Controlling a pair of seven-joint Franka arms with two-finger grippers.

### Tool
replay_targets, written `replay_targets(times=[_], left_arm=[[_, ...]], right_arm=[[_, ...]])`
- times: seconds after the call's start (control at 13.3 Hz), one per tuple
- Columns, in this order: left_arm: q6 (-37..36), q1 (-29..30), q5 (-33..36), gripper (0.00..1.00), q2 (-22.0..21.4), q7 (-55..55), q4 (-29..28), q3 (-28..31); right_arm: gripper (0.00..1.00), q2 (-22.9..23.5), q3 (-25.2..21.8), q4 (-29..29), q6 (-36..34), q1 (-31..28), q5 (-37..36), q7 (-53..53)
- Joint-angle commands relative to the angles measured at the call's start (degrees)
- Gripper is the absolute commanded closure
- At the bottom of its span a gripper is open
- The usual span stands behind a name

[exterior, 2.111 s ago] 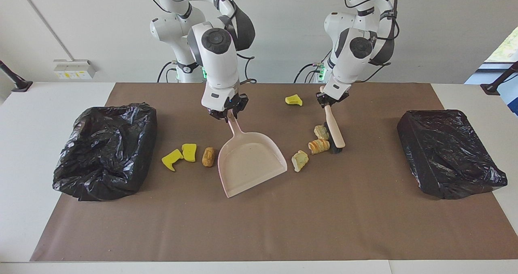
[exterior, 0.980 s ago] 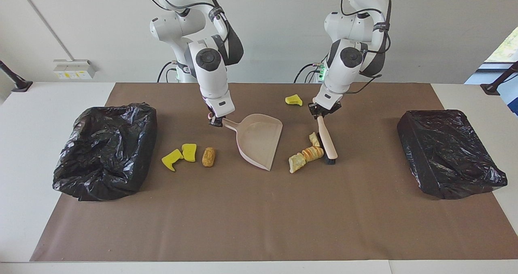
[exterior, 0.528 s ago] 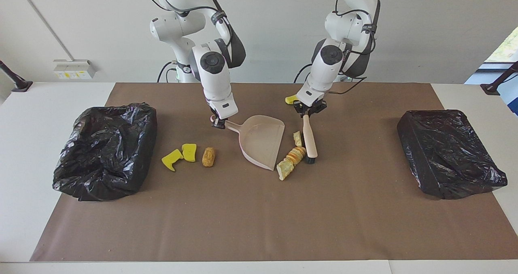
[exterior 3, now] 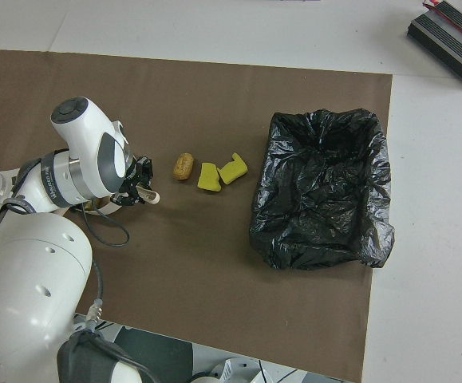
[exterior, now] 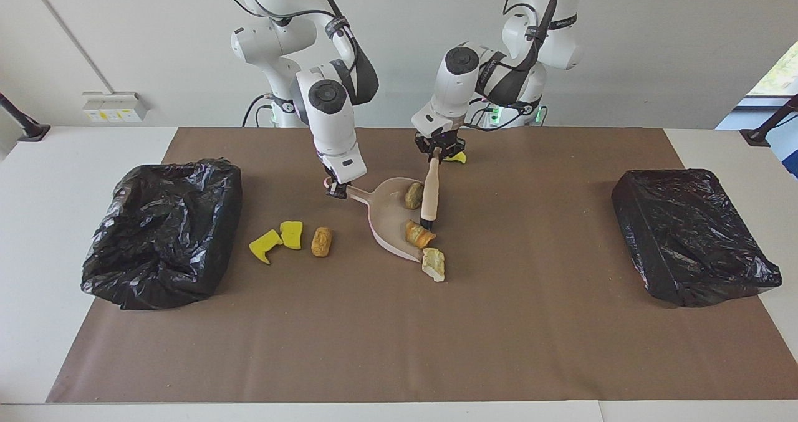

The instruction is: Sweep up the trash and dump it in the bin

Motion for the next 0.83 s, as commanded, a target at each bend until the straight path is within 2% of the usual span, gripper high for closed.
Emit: replay_targets(times=[0.0, 0.23, 0.6, 0.75], left_arm=[[-1.08, -1.38, -1.02, 1.0, 0.48, -1.85, 3.22, 0.8], [-8.35, 2.2, -0.58, 1.0, -1.1, 0.42, 5.51, 1.6], [-8.56, 16.96, 0.12, 1.0, 3.55, 23.26, 9.99, 1.68], [-8.12, 20.66, 2.57, 1.0, 7.84, 29.49, 14.8, 1.68]], right_arm=[[1.0, -0.65, 0.16, -1.47, 1.17, -0.23, -0.7, -1.85], [1.0, -0.65, 0.16, -1.38, 1.17, -0.23, -0.7, -1.93], [1.0, -0.65, 0.16, -1.47, 1.17, -0.23, -0.7, -1.93], [1.0, -0.65, 0.16, -1.47, 1.17, -0.23, -0.7, -1.93]])
